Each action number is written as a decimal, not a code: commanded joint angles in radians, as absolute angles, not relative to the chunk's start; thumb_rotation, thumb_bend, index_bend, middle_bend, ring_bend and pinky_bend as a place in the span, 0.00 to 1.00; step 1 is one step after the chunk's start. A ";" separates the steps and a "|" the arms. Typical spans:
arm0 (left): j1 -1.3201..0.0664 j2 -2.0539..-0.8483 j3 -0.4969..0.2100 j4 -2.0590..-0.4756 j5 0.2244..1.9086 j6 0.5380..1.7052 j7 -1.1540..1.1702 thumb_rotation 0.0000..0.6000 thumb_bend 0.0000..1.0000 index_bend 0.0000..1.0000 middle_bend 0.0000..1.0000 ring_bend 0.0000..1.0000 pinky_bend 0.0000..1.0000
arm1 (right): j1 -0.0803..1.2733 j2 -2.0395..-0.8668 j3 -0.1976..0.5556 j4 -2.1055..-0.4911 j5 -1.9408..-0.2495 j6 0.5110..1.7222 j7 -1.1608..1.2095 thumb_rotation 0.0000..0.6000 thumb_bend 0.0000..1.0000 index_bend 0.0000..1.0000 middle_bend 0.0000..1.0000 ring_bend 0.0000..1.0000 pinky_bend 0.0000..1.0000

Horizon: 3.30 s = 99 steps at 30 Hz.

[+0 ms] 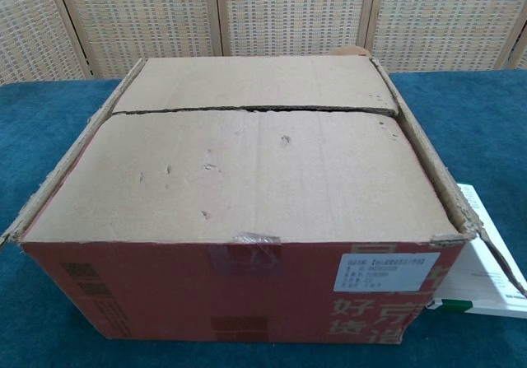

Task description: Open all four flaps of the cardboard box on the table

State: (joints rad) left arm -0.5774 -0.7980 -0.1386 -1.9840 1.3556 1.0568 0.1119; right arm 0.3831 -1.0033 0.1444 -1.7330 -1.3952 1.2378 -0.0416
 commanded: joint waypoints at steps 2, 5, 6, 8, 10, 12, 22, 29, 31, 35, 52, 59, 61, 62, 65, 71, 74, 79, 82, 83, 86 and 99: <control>-0.618 -0.874 -0.167 -1.963 1.288 1.022 0.148 0.85 0.18 0.20 0.10 0.00 0.00 | 0.379 -1.015 0.145 -1.724 -1.392 1.245 -0.051 1.00 0.72 0.02 0.00 0.00 0.00; -0.636 -0.909 -0.177 -1.954 1.267 1.015 0.171 0.85 0.17 0.19 0.08 0.00 0.00 | 0.375 -1.021 0.145 -1.719 -1.391 1.251 -0.056 1.00 0.70 0.02 0.00 0.00 0.00; -0.643 -0.922 -0.180 -1.952 1.261 1.013 0.180 0.86 0.17 0.19 0.08 0.00 0.00 | 0.374 -1.023 0.146 -1.716 -1.389 1.253 -0.059 1.00 0.70 0.02 0.00 0.00 0.00; -0.667 -0.952 -0.187 -1.947 1.246 0.993 0.202 0.86 0.16 0.18 0.06 0.00 0.00 | 0.372 -1.027 0.147 -1.712 -1.385 1.256 -0.062 1.00 0.70 0.02 0.00 0.00 0.00; -0.684 -0.973 -0.191 -1.945 1.227 0.980 0.226 0.85 0.16 0.16 0.05 0.00 0.00 | 0.370 -1.031 0.148 -1.709 -1.383 1.258 -0.063 1.00 0.70 0.02 0.00 0.00 0.00; -0.703 -1.001 -0.195 -1.940 1.212 0.973 0.256 0.85 0.15 0.15 0.04 0.00 0.00 | 0.368 -1.034 0.148 -1.707 -1.382 1.260 -0.061 1.00 0.70 0.02 0.00 0.00 0.00; -0.753 -1.103 -0.185 -1.931 1.145 0.972 0.382 0.85 0.13 0.10 0.00 0.00 0.00 | 0.360 -1.031 0.150 -1.701 -1.387 1.268 -0.045 1.00 0.71 0.02 0.00 0.00 0.00; -0.761 -1.174 -0.169 -1.901 1.125 1.013 0.454 0.85 0.11 0.07 0.00 0.00 0.00 | 0.353 -1.027 0.149 -1.696 -1.391 1.271 -0.028 1.00 0.70 0.02 0.00 0.00 0.00; -0.762 -1.191 -0.165 -1.891 1.125 1.023 0.466 0.86 0.11 0.07 0.00 0.00 0.00 | 0.352 -1.027 0.148 -1.694 -1.391 1.271 -0.024 1.00 0.70 0.02 0.00 0.00 0.00; -0.760 -1.221 -0.157 -1.866 1.126 1.042 0.483 0.85 0.11 0.07 0.00 0.00 0.00 | 0.350 -1.025 0.148 -1.689 -1.391 1.268 -0.010 1.00 0.69 0.02 0.00 0.00 0.00; -0.775 -1.307 -0.185 -1.777 1.105 1.084 0.484 0.85 0.13 0.07 0.00 0.00 0.00 | 0.339 -1.024 0.154 -1.672 -1.383 1.272 0.017 1.00 0.70 0.02 0.00 0.00 0.00; -0.767 -1.296 -0.205 -1.786 1.116 1.109 0.455 0.86 0.13 0.07 0.00 0.00 0.00 | 0.338 -1.025 0.156 -1.668 -1.381 1.271 0.021 1.00 0.70 0.02 0.00 0.00 0.00; -0.762 -1.288 -0.212 -1.790 1.122 1.121 0.446 0.85 0.13 0.07 0.00 0.00 0.00 | 0.338 -1.026 0.156 -1.667 -1.381 1.270 0.022 1.00 0.70 0.02 0.00 0.00 0.00; -0.760 -1.282 -0.218 -1.793 1.127 1.128 0.440 0.85 0.13 0.07 0.00 0.00 0.00 | 0.338 -1.027 0.156 -1.665 -1.381 1.269 0.023 1.00 0.70 0.02 0.00 0.00 0.00; -0.757 -1.267 -0.234 -1.795 1.136 1.144 0.424 0.85 0.13 0.07 0.00 0.00 0.00 | 0.339 -1.027 0.157 -1.664 -1.382 1.268 0.025 1.00 0.71 0.02 0.00 0.00 0.00; -0.795 -1.246 -0.308 -1.730 1.104 1.131 0.401 0.85 0.13 0.07 0.00 0.00 0.00 | 0.339 -1.028 0.155 -1.662 -1.381 1.261 0.032 1.00 0.71 0.02 0.00 0.00 0.00; -0.813 -1.253 -0.324 -1.699 1.098 1.122 0.399 0.85 0.13 0.06 0.00 0.00 0.00 | 0.338 -1.026 0.155 -1.662 -1.380 1.260 0.033 1.00 0.71 0.02 0.00 0.00 0.00; -0.848 -1.276 -0.349 -1.639 1.096 1.112 0.398 0.86 0.13 0.05 0.00 0.00 0.00 | 0.335 -1.022 0.155 -1.663 -1.380 1.262 0.034 1.00 0.71 0.02 0.00 0.00 0.00; -0.869 -1.290 -0.358 -1.606 1.095 1.104 0.405 0.85 0.14 0.04 0.00 0.00 0.00 | 0.333 -1.020 0.156 -1.665 -1.380 1.264 0.034 1.00 0.71 0.02 0.00 0.00 0.00; -0.881 -1.299 -0.362 -1.586 1.094 1.101 0.413 0.85 0.14 0.03 0.00 0.00 0.00 | 0.332 -1.019 0.156 -1.666 -1.381 1.265 0.034 1.00 0.71 0.02 0.00 0.00 0.00; -0.916 -1.323 -0.374 -1.533 1.096 1.097 0.442 0.85 0.14 0.02 0.00 0.00 0.00 | 0.329 -1.015 0.156 -1.669 -1.382 1.269 0.035 1.00 0.71 0.02 0.00 0.00 0.00; -1.001 -1.409 -0.392 -1.354 1.021 1.064 0.540 0.83 0.15 0.00 0.00 0.00 0.00 | 0.324 -1.008 0.155 -1.673 -1.382 1.267 0.046 1.00 0.71 0.02 0.00 0.00 0.00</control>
